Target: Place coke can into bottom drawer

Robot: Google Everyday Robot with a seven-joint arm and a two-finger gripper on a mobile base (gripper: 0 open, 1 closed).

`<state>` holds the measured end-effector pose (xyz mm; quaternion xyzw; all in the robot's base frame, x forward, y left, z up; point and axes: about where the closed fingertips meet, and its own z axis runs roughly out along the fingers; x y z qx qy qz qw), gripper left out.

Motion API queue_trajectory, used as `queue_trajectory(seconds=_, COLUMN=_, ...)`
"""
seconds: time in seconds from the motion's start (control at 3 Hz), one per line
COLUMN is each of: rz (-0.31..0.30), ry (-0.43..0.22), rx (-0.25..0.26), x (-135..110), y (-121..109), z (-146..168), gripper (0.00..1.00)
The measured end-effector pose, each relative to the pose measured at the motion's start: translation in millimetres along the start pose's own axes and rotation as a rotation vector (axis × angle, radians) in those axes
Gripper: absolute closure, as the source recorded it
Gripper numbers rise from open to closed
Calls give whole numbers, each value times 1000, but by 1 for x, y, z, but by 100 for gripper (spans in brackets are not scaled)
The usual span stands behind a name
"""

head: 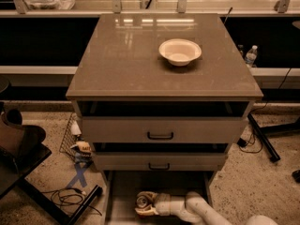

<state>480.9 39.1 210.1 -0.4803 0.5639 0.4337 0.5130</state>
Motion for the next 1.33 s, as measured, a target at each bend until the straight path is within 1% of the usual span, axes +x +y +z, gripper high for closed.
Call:
queue_trajectory(seconds=0.33, rz=1, ry=-2, rx=-3, x=0, y=1, z=2, gripper=37)
queue_trajectory(seconds=0.67, rz=3, ry=-5, rx=-8, x=-1, y=3, z=5, gripper=5)
queue_trajectory(seconds=1.0, rz=4, ry=-6, rx=-9, x=-1, y=4, z=6, gripper=0)
queue_trajectory(seconds=1.33, rz=4, ry=-7, rx=-10, x=-1, y=4, z=6, gripper=0)
